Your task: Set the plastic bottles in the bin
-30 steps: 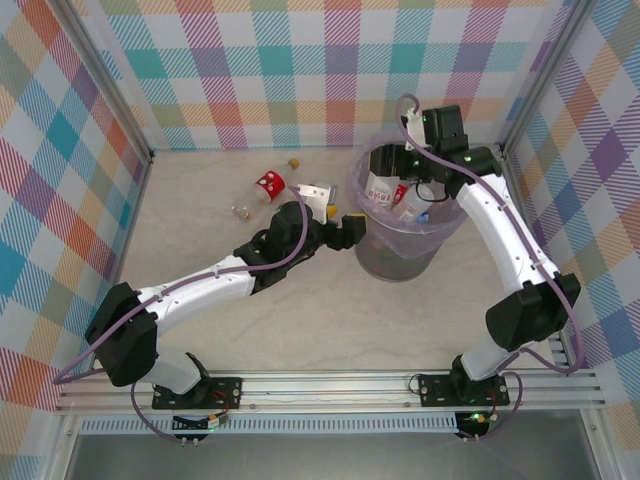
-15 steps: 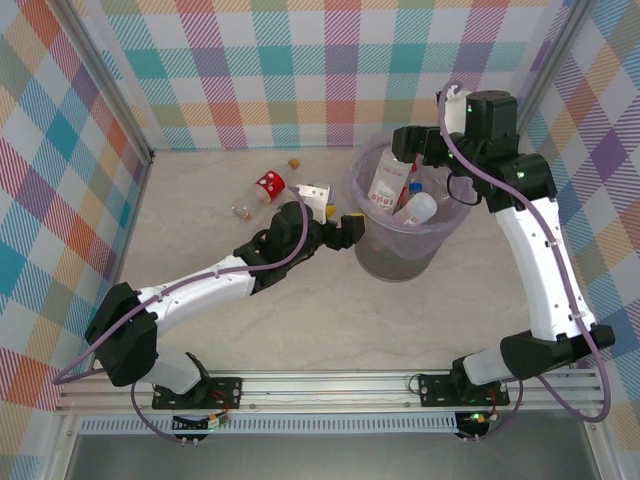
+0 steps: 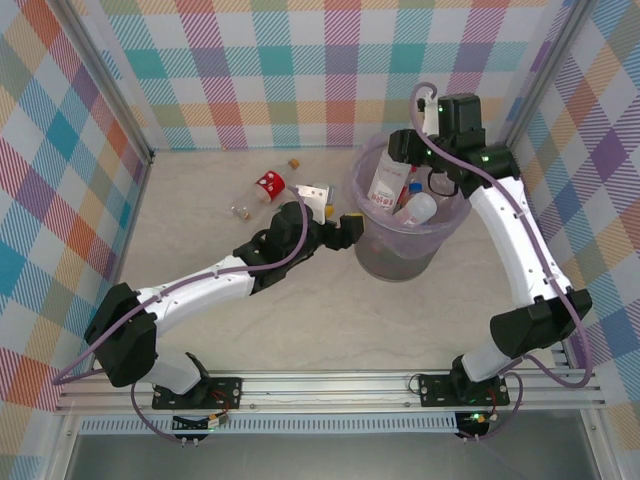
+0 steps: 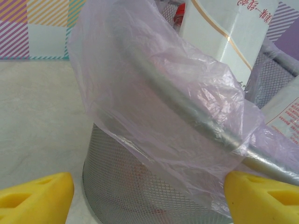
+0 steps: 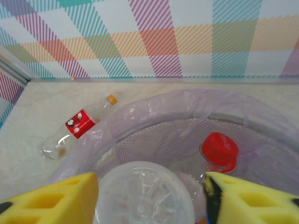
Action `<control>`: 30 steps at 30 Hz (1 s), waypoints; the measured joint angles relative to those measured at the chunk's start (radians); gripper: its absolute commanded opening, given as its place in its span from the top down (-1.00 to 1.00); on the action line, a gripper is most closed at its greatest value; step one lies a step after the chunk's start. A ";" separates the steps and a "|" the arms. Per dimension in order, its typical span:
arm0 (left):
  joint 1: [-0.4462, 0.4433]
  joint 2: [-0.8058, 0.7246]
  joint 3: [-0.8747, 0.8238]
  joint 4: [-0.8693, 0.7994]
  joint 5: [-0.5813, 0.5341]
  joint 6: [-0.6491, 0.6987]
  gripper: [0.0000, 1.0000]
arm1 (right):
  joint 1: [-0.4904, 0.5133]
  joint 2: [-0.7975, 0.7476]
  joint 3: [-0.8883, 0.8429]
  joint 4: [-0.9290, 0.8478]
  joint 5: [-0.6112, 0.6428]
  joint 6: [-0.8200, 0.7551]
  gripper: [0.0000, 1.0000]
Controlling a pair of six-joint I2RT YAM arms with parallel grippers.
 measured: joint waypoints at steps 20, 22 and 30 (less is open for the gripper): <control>0.000 -0.099 0.004 -0.127 -0.040 0.021 -0.91 | 0.033 -0.088 -0.145 0.088 -0.044 0.074 -0.49; 0.001 -0.141 0.018 -0.187 -0.060 0.040 -0.97 | 0.033 -0.121 -0.126 0.081 -0.044 0.070 -0.59; 0.130 -0.293 0.119 -0.601 -0.144 0.110 -0.99 | 0.033 -0.316 -0.123 -0.024 -0.131 0.053 -0.78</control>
